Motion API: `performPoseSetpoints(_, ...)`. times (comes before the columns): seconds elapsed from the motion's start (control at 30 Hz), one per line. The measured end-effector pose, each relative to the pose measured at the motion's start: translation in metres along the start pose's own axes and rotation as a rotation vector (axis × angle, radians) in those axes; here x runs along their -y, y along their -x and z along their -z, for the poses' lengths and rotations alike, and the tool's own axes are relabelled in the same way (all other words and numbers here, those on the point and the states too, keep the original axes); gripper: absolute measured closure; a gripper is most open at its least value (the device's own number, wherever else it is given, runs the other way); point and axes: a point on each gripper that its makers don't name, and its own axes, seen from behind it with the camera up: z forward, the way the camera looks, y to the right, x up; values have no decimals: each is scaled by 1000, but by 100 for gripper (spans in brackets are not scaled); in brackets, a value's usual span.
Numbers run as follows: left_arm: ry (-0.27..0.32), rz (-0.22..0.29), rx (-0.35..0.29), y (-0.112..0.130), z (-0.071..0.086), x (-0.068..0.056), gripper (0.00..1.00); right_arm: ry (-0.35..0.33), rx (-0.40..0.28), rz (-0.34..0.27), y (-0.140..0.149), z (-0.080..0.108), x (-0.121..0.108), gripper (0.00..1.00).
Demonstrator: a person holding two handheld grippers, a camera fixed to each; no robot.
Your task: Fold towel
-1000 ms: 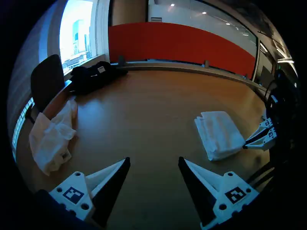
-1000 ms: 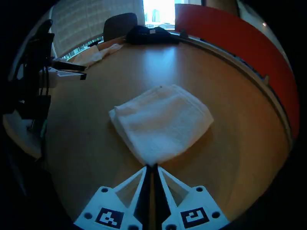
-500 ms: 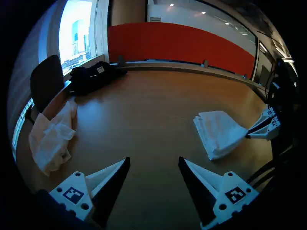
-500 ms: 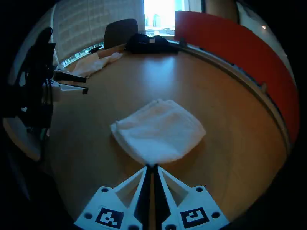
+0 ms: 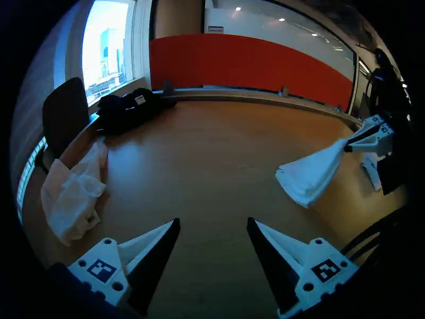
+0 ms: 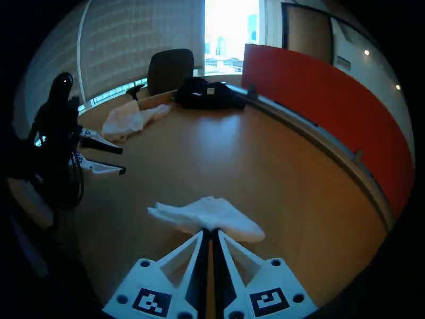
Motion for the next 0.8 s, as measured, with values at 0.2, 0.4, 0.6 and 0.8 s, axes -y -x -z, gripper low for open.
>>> performPoseSetpoints(0.2,3,-7,1,1,1,-1,7,5,-35,10,-28,14,-7,95)
performPoseSetpoints(0.4,5,-7,-2,2,4,-1,7,14,-57,23,-46,28,-14,95)
performPoseSetpoints(0.6,6,-4,-6,1,5,-1,7,27,-78,8,-56,40,-24,95)
performPoseSetpoints(0.8,11,-10,-9,0,7,-1,7,42,-90,-2,-60,54,-33,95)
